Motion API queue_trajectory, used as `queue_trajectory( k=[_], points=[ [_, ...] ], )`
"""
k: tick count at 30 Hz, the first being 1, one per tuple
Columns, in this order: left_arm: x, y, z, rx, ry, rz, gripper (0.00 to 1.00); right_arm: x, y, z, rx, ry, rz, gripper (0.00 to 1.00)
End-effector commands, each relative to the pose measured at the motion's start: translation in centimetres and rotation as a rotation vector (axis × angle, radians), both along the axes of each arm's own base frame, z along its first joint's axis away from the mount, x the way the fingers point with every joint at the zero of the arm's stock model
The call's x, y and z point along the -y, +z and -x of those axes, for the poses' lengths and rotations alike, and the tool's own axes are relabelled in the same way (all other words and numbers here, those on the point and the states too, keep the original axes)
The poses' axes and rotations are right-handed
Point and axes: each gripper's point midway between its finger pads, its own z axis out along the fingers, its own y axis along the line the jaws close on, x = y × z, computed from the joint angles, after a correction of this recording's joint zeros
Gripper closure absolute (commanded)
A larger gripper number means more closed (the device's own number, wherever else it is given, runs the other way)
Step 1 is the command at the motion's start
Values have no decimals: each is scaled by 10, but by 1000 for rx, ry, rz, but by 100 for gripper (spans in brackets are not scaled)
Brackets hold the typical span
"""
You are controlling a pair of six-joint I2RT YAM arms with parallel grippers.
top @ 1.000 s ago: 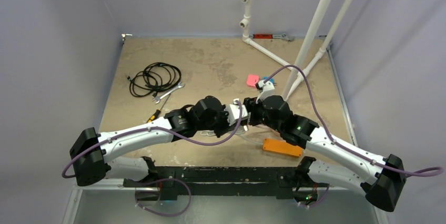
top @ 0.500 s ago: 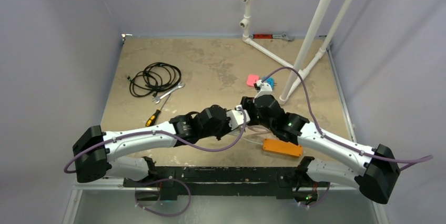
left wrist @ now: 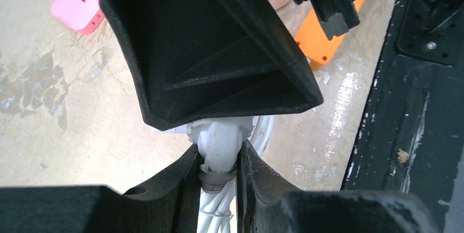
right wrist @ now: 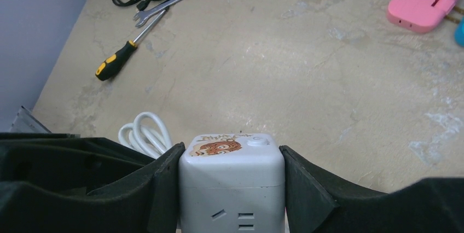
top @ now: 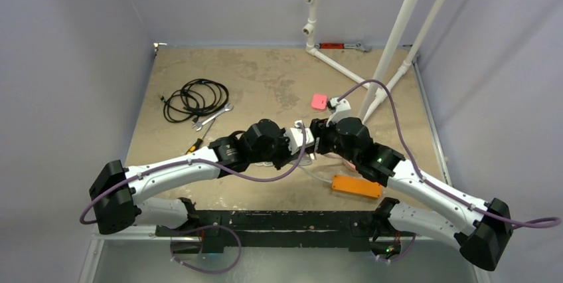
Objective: Pull the plug off the socket
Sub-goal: Remove the plug from the socket.
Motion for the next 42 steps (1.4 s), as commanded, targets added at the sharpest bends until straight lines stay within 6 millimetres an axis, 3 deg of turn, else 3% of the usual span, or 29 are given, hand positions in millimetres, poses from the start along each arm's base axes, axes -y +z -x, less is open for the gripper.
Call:
queue_trajectory(
  k=[1, 8, 13, 17, 22, 26, 33, 37, 42],
  points=[
    [-15, 23, -25, -8, 99, 40, 100, 1, 25, 9, 135, 151, 73, 100],
    [-20, 24, -32, -5, 127, 42, 100, 0, 23, 12, 127, 159, 51, 100],
    [-24, 23, -36, 21, 150, 46, 100, 4, 17, 4, 69, 53, 17, 100],
    [-27, 15, -39, 83, 214, -14, 100, 16, 0, -10, -2, -104, 35, 100],
    [-21, -1, -25, 148, 215, -108, 100, 30, -23, -23, -92, -272, 99, 100],
    [-23, 3, -27, 162, 233, -106, 100, 38, -33, -28, -111, -336, 135, 100],
    [-27, 13, -35, 104, 226, -59, 100, 17, -10, -20, -26, -161, 54, 100],
    [-35, 27, -45, 68, 223, 7, 100, 2, 7, -5, 38, 4, 21, 100],
    [-38, 25, -47, 48, 219, -13, 100, -9, 24, 16, 114, 191, 16, 100]
  ],
)
